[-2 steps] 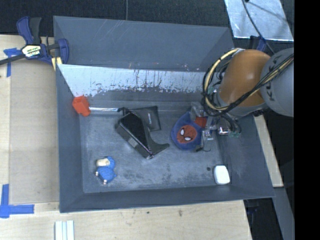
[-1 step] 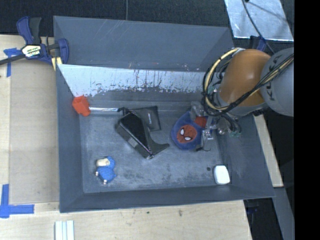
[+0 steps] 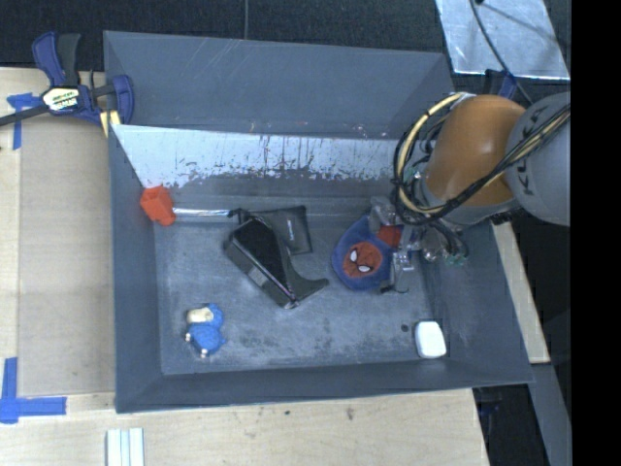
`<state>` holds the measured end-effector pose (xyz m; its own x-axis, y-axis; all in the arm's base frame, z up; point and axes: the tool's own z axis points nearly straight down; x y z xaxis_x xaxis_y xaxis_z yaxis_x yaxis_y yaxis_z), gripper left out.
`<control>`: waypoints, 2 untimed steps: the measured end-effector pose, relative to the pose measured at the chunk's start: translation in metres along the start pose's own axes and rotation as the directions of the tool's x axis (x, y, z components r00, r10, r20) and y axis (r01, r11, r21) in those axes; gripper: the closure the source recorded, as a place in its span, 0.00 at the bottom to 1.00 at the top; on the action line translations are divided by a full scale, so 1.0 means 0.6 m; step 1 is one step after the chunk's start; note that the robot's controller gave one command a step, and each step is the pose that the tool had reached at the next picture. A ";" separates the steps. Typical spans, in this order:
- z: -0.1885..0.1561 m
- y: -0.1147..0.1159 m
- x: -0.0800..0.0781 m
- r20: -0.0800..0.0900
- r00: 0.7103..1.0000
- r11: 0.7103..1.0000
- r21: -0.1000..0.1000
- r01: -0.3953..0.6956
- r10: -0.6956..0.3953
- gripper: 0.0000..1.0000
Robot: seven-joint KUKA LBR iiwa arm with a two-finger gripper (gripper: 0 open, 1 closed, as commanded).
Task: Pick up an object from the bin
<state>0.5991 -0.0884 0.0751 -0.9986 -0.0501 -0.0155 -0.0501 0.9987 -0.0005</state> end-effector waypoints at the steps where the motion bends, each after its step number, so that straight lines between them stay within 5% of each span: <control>1: -0.002 0.000 0.003 -0.014 1.000 1.000 -0.002 0.001 -0.001 1.00; 2: -0.085 -0.001 -0.002 -0.007 1.000 1.000 0.001 0.002 -0.002 1.00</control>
Offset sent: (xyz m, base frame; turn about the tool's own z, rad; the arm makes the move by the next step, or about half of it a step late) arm 0.0000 0.0000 0.0000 0.0000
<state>0.5993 -0.0890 0.1262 -0.9986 -0.0521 -0.0086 -0.0521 0.9986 -0.0018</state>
